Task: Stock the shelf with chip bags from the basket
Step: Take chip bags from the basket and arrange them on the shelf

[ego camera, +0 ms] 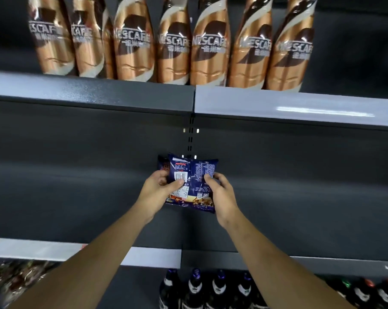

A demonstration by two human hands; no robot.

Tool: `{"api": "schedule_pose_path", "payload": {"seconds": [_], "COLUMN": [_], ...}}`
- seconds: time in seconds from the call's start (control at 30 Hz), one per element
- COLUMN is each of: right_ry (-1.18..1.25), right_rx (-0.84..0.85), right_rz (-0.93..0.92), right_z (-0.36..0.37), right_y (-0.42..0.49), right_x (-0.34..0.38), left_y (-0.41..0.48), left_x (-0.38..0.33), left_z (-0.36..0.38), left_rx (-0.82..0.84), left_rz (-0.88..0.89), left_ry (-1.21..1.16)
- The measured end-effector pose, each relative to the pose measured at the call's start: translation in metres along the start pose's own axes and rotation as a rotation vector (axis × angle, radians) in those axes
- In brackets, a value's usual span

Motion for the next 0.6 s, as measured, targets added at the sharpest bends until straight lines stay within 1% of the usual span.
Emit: {"api": "schedule_pose_path", "payload": {"seconds": [0.23, 0.27, 0.3, 0.37, 0.4, 0.43, 0.5, 0.53, 0.6], "right_ry": [0.0, -0.011, -0.025, -0.022, -0.013, -0.014, -0.044, -0.055, -0.03], "right_rx": [-0.02, -0.023, -0.03, -0.057, -0.064, -0.066, -0.051, -0.04, -0.025], "right_rz": [-0.024, -0.033, -0.049, -0.077, -0.091, -0.108, -0.142, -0.149, -0.142], "right_z": [0.013, 0.014, 0.015, 0.014, 0.013, 0.014, 0.017, 0.019, 0.02], "right_y": [0.005, 0.006, 0.006, 0.008, 0.009, 0.008, 0.006, 0.004, 0.001], "right_x": [-0.003, -0.002, 0.0, 0.002, 0.003, 0.005, 0.01, 0.012, 0.015], "left_y": [0.015, 0.017, 0.018, 0.016, 0.014, 0.012, 0.007, 0.006, 0.006], "left_x": [0.009, 0.009, 0.009, 0.004, 0.0, -0.003, -0.008, -0.01, -0.011], "left_z": [-0.013, -0.014, -0.017, -0.023, -0.022, -0.018, -0.006, 0.0, 0.008], "left_rx": [0.007, -0.032, -0.109, -0.291, -0.325, -0.302, -0.205, -0.167, -0.111], "left_rz": [-0.018, 0.001, 0.05, 0.203, 0.281, 0.337, 0.386, 0.375, 0.291], "left_ry": [-0.009, 0.02, 0.084, 0.257, 0.315, 0.344, 0.378, 0.391, 0.394]}}
Point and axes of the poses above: each hand's wrist, its own y-axis towards the middle knuckle, its own z-axis out of the palm, x = y × z, the point moved 4 cm from there along y, towards the middle knuckle, and after that the axes turned 11 degrees about -z, right-handed, at the moved point
